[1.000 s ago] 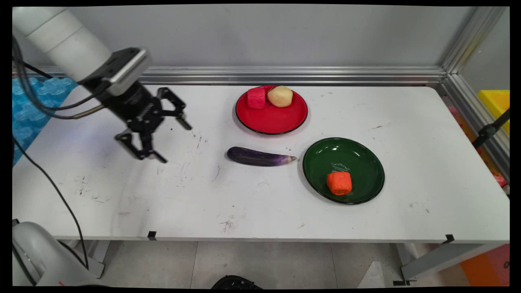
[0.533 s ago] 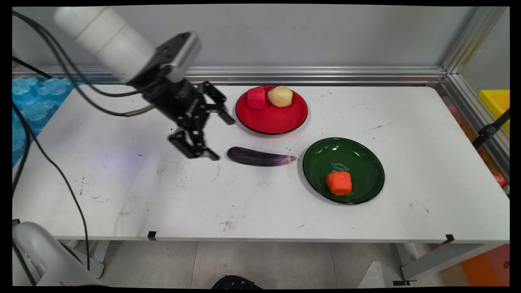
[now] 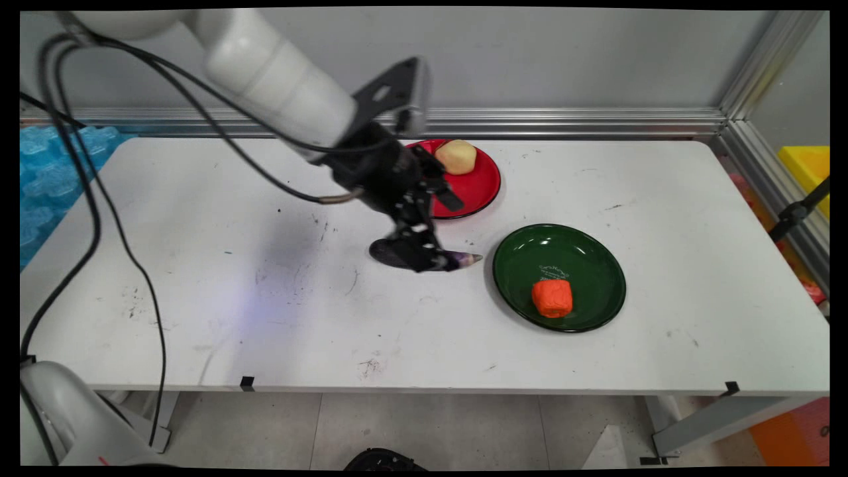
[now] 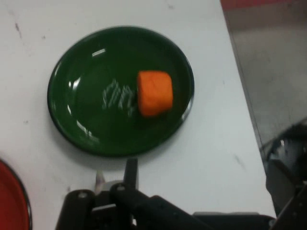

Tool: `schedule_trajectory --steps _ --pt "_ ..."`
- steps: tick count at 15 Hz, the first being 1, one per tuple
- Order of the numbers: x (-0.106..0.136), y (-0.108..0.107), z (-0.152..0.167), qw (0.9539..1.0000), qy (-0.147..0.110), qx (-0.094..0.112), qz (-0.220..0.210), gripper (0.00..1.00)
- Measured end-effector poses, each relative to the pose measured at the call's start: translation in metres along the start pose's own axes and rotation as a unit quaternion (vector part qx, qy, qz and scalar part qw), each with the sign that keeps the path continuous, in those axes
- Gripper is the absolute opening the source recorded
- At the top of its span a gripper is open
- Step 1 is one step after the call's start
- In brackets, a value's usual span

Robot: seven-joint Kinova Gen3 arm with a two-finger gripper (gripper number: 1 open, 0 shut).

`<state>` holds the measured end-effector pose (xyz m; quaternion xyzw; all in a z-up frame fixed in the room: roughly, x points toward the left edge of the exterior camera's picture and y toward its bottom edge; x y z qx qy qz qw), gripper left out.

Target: Pick up the mandarin from the green plate

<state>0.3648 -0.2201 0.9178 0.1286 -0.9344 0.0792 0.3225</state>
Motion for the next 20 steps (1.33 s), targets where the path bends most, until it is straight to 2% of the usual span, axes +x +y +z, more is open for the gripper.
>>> schedule_trajectory --steps 4,9,15,20 --pt "0.030 0.002 0.045 0.9995 0.001 0.018 -0.025 1.00" --pt "0.055 0.001 0.100 0.9985 -0.012 0.035 -0.039 1.00" --pt "0.073 -0.003 0.157 0.9973 -0.033 0.049 -0.045 1.00" --pt "0.075 -0.005 0.199 0.9961 -0.054 0.051 -0.048 1.00"
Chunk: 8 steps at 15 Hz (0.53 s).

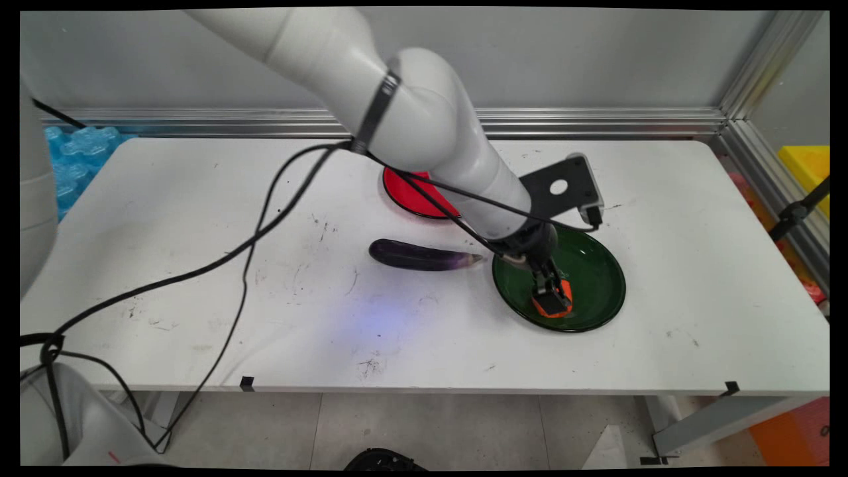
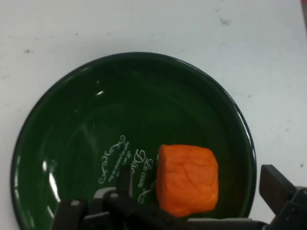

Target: Pick up the mandarin from the green plate

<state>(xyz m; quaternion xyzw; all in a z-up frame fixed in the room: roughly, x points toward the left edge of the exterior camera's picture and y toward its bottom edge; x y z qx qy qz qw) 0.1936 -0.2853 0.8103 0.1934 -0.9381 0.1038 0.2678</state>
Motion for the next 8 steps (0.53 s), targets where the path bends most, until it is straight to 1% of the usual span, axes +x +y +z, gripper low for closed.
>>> schedule_trajectory --steps 8 --pt "0.000 0.003 0.043 0.9997 -0.022 -0.005 -0.001 1.00"
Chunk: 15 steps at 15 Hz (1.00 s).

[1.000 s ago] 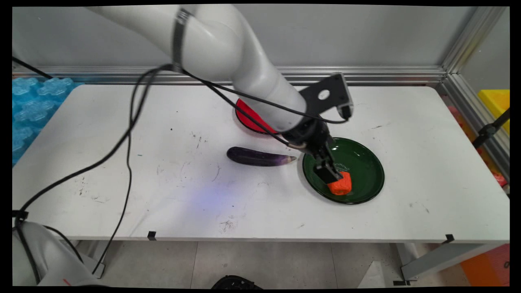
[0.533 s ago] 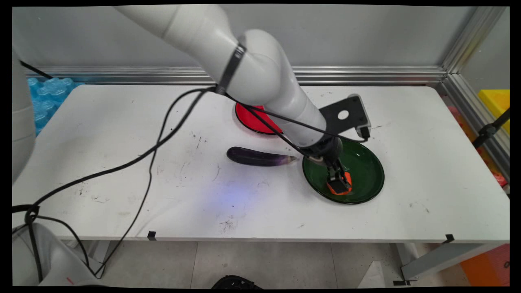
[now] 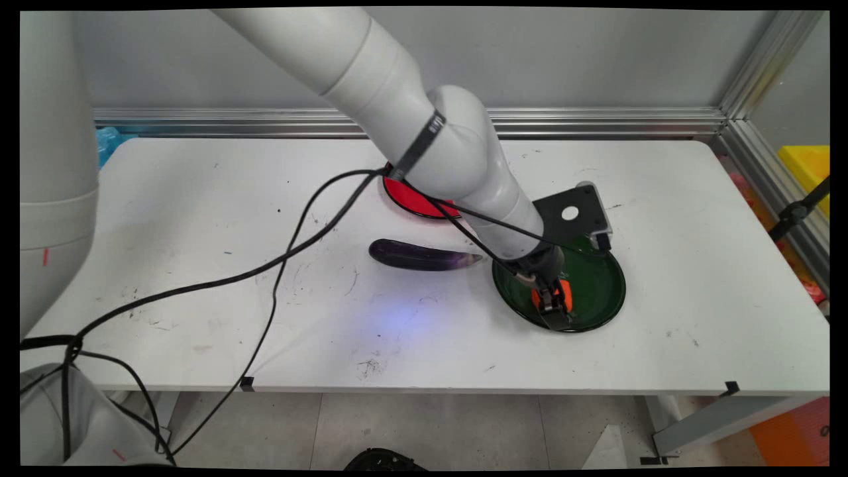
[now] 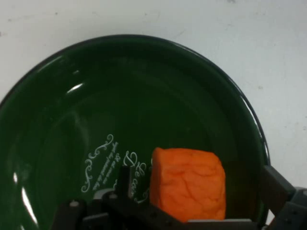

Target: Pick up the mandarin from the green plate, then place the picked object on the table

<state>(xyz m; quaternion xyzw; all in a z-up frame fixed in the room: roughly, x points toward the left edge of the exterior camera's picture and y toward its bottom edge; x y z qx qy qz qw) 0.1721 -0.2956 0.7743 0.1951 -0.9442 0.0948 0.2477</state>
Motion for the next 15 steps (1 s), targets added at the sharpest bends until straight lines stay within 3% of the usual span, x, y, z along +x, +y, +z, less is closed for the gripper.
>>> schedule_trajectory --steps 5,6,15 --pt "-0.001 -0.001 0.019 1.0000 -0.008 0.001 0.002 1.00" --pt "-0.001 -0.001 0.021 1.0000 -0.008 0.001 0.003 0.00" --pt "0.004 -0.009 0.013 0.9997 0.009 0.015 0.016 0.00"
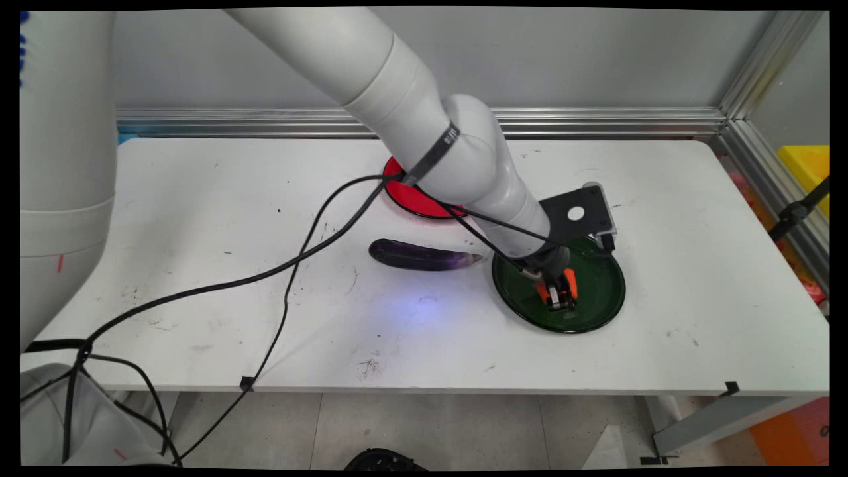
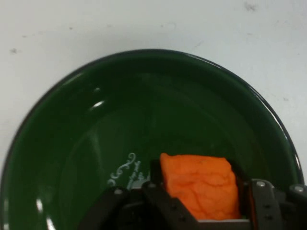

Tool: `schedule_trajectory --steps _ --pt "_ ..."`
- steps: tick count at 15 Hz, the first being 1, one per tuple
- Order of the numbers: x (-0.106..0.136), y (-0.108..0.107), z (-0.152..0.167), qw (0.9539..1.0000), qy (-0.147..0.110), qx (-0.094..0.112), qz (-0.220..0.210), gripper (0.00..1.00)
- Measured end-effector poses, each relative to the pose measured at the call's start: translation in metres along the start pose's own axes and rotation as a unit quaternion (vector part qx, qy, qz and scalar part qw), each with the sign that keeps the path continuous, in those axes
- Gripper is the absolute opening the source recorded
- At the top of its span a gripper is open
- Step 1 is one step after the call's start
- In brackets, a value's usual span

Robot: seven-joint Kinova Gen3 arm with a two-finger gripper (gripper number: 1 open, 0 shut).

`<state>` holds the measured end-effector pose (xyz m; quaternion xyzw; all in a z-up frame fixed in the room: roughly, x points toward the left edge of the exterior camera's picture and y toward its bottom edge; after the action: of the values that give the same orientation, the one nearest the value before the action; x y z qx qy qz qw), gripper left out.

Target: Place the picked object on the table

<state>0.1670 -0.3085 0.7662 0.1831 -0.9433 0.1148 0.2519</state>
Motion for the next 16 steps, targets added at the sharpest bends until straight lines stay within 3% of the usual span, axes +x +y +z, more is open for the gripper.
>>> schedule_trajectory --steps 9,16 --pt "-0.003 -0.011 -0.061 0.9995 0.027 0.012 0.008 0.00" --pt "-0.039 -0.020 -0.141 0.9992 0.035 -0.001 0.018 0.00"
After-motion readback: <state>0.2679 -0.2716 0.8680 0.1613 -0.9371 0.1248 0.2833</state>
